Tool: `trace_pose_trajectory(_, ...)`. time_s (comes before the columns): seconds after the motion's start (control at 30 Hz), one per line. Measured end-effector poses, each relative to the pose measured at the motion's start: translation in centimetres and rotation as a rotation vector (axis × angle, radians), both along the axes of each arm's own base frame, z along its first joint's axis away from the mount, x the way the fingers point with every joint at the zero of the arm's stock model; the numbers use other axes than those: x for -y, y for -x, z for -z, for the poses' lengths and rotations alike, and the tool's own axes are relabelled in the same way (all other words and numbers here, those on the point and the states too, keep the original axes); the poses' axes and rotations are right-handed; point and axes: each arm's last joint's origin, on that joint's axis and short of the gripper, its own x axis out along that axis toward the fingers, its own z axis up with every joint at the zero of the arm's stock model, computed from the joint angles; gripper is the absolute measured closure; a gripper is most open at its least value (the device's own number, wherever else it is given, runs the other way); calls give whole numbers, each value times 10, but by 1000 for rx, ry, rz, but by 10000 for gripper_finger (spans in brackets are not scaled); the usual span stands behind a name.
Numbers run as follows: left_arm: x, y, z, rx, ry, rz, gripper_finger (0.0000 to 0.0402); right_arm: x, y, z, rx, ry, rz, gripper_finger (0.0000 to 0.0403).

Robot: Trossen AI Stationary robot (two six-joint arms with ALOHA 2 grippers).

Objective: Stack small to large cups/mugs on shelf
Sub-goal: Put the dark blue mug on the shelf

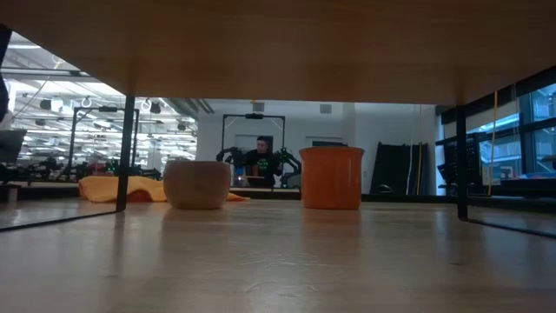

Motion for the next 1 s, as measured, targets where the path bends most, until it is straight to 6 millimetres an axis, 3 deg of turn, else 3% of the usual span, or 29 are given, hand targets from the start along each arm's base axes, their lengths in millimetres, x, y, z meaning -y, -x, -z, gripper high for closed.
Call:
trace_pose_trajectory(0.13,20,-7,7,32,-116,265,387,-17,-3,0,3,-41,-76,338)
trace_pose_trajectory(0.3,35,-15,15,56,-220,444,387,-48,-7,0,-39,-92,-91,338)
trace_pose_trajectory(0.5,36,-15,17,42,-211,465,387,-82,-10,1,-84,-56,82,338)
trace_pose_trajectory(0.77,4,-12,19,-125,28,-70,387,-108,-9,1,-81,-50,332,338)
trace_pose_trajectory(1.0,-12,-7,25,-222,29,-303,387,-123,-7,0,-59,-55,392,338)
